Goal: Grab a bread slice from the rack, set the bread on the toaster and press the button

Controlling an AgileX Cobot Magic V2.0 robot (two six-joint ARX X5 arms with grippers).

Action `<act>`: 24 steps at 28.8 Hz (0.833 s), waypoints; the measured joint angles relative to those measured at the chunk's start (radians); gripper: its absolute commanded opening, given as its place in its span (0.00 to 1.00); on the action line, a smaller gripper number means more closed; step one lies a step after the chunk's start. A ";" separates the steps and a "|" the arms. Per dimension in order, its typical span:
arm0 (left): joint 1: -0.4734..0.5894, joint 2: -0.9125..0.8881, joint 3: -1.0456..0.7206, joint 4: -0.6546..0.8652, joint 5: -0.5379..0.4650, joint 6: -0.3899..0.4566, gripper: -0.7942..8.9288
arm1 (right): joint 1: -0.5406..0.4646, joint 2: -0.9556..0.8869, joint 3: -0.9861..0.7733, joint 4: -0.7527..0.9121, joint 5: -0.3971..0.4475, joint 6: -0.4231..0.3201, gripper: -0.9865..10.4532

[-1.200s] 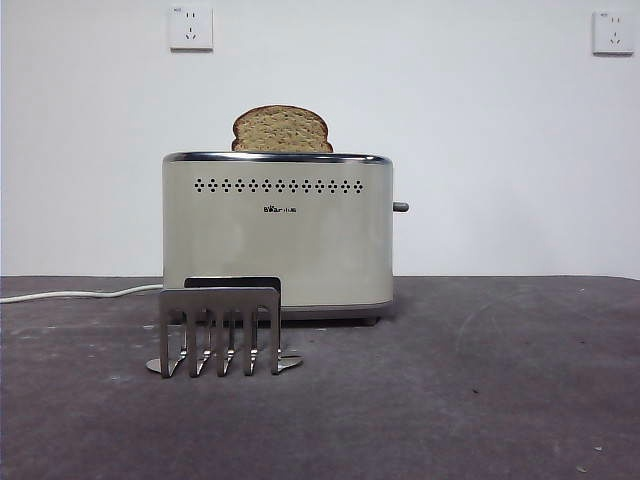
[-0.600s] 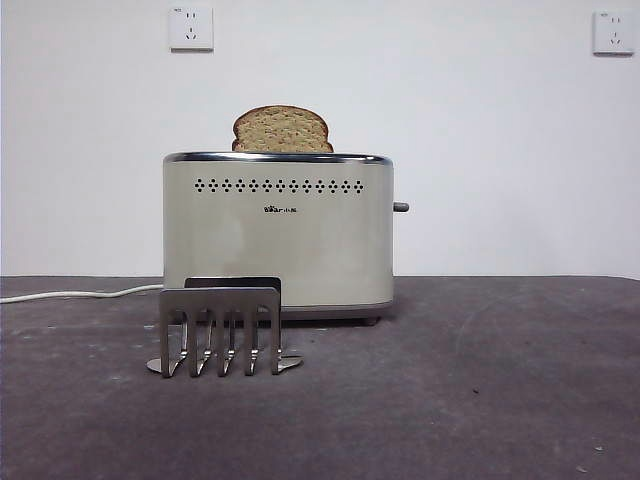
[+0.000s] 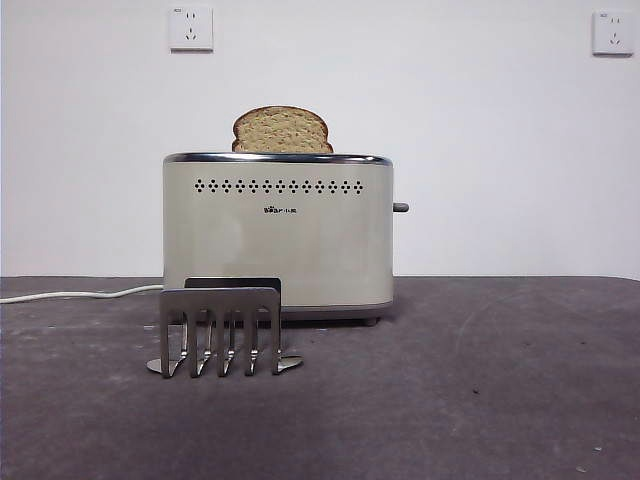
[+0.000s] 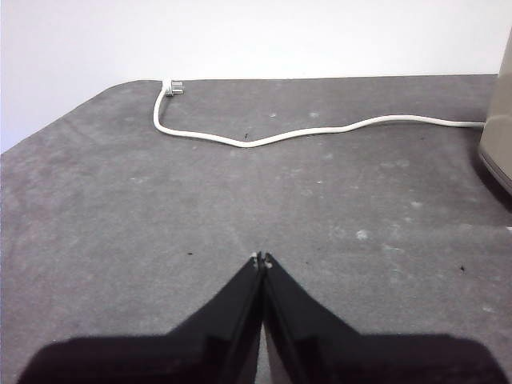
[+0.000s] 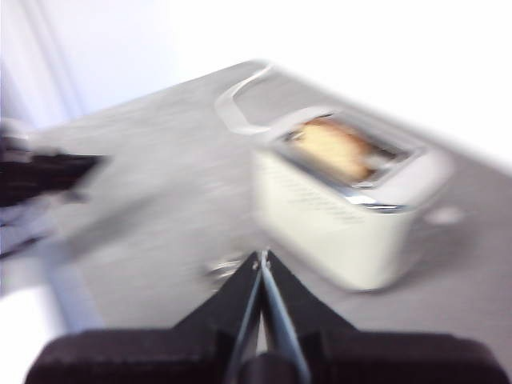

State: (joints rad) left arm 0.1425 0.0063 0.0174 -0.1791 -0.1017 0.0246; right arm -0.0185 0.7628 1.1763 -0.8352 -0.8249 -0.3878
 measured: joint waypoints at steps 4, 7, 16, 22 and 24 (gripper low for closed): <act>0.000 0.000 0.000 0.000 0.000 0.000 0.08 | -0.069 -0.226 -0.375 0.357 0.156 0.126 0.09; 0.000 0.000 0.000 0.000 0.000 0.000 0.08 | -0.087 -0.338 -0.572 0.499 0.305 0.231 0.09; 0.000 0.000 0.000 0.000 0.000 0.000 0.08 | -0.093 -0.610 -0.932 0.583 0.673 0.361 0.09; 0.000 0.000 0.000 0.000 0.000 0.000 0.08 | -0.092 -0.712 -1.061 0.595 0.774 0.403 0.09; 0.000 0.000 0.000 0.000 0.000 0.000 0.08 | -0.092 -0.732 -1.095 0.606 0.774 0.408 0.09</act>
State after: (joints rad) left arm 0.1425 0.0063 0.0174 -0.1791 -0.1013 0.0246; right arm -0.1104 0.0311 0.0814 -0.2295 -0.0509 0.0204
